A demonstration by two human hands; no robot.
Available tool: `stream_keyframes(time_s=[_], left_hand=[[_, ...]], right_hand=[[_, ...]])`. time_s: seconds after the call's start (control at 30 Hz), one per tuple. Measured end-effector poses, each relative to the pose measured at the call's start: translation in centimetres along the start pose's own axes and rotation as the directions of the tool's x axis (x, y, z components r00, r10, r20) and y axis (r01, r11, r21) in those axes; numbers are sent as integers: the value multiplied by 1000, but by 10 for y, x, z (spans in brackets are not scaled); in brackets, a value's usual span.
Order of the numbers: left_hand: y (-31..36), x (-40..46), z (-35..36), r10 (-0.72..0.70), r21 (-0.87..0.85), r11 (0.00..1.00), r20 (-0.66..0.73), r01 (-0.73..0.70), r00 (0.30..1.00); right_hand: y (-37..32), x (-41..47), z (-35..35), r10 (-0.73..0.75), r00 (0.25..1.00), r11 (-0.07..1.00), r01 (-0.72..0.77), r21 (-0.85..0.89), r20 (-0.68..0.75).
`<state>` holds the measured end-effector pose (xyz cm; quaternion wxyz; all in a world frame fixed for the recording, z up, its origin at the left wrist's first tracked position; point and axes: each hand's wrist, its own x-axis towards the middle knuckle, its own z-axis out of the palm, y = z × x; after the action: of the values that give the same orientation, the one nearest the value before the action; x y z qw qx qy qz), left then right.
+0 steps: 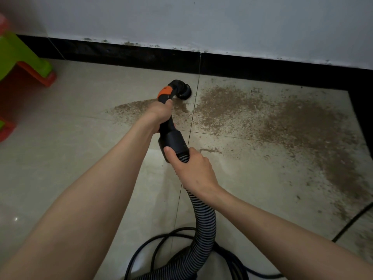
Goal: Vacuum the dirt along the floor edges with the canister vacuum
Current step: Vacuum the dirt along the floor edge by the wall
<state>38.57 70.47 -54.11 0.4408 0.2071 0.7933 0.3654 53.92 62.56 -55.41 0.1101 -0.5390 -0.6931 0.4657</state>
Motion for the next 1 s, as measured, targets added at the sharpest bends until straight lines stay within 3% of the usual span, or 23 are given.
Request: stream_keyframes(time_s=[0.3, 0.57, 1.0], left_hand=[[-2, -11, -3, -24, 32, 999, 45, 23, 999], [-18, -18, 6, -8, -121, 993, 44, 13, 999], [0, -8, 25, 11, -73, 997, -27, -13, 1000]], right_hand=[[-2, -16, -1, 7, 1000, 999, -7, -32, 0], [9, -13, -6, 17, 1000, 990, -13, -137, 24], [16, 1, -15, 70, 998, 995, -70, 69, -2]])
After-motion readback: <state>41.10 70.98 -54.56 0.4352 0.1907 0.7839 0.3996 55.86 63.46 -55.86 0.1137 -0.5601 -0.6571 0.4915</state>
